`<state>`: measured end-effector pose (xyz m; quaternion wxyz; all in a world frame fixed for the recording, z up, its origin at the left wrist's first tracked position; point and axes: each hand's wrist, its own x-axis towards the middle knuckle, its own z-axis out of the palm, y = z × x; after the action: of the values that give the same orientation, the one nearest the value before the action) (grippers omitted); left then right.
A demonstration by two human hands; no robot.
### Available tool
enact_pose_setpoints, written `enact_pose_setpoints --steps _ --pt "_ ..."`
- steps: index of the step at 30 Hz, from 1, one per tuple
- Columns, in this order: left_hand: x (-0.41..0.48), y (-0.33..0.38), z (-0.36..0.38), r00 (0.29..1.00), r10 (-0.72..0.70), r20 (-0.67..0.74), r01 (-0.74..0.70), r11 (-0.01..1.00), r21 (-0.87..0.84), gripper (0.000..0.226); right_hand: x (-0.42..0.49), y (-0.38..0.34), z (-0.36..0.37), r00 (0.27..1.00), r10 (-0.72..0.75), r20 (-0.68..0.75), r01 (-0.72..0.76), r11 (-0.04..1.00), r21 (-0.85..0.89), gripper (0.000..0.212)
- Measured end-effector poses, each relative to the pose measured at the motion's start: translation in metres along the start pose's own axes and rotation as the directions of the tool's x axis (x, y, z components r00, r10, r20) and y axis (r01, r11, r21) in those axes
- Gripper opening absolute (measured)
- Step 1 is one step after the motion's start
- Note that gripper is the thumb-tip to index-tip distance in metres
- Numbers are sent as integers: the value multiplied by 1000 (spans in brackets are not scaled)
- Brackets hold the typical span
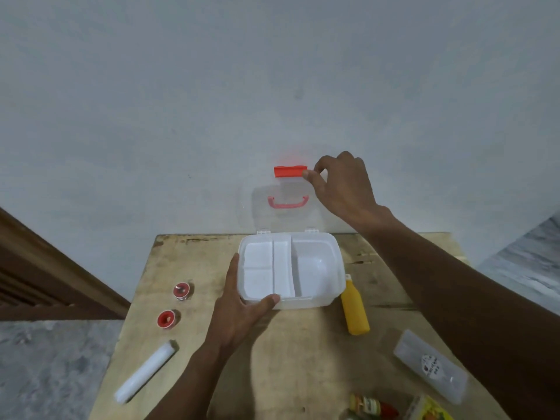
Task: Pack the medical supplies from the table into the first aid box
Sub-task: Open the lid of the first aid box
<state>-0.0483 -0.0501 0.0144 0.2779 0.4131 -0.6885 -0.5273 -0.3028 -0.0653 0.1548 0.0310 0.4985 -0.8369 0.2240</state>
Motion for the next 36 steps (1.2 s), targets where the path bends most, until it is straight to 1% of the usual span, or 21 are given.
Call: enact_pose_setpoints --steps 5,14,18,24,29,31,34,36 --pt "-4 -5 -2 1000 -8 13 7 1000 27 98 -3 4 -4 1000 7 16 -7 1000 28 35" --pt "-5 -2 -3 1000 -7 22 6 998 63 97 -9 -1 -10 999 -5 33 6 1000 -21 36" --pt "-4 -1 -2 1000 -17 26 15 997 77 99 -12 -1 -9 999 -23 37 25 999 -41 39" --pt "-5 0 -1 1000 -26 15 24 993 118 95 -24 2 -12 997 -45 70 50 997 -60 48" --pt "-6 0 -2 999 -42 7 40 987 157 98 -59 6 -19 997 37 61 -34 998 -59 51" --pt "-7 2 -2 1000 -22 16 20 987 158 95 -86 10 -20 994 89 69 -85 994 -62 51" --pt "-7 4 -3 999 -1 37 -4 990 144 93 -140 17 -12 970 208 124 -197 976 -89 51" --pt "-7 4 -3 999 4 32 -8 990 140 92 -177 20 -5 966 237 105 -227 969 -101 52"
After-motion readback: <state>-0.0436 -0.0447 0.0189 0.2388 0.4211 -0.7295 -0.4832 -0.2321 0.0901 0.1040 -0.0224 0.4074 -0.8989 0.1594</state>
